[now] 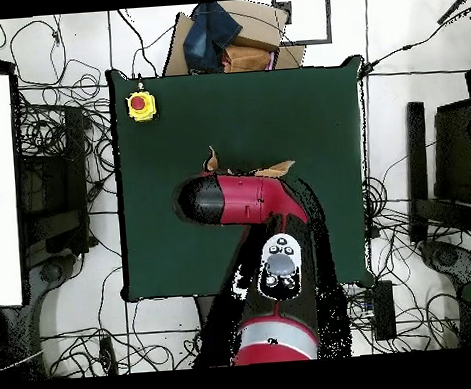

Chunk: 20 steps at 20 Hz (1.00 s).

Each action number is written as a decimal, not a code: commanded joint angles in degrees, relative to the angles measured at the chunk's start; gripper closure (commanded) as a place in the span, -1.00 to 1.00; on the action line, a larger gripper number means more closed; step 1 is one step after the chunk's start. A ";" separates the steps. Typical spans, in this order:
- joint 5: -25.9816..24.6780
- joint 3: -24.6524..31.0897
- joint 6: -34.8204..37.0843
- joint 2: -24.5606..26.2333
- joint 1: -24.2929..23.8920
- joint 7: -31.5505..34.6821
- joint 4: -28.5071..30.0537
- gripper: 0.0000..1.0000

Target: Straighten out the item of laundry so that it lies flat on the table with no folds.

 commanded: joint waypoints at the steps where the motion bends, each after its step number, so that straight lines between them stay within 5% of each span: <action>1: -1.55 6.97 7.94 -5.37 0.23 0.71 6.18 1.00; 20: -1.93 8.04 11.61 -13.25 -0.55 0.17 9.92 1.00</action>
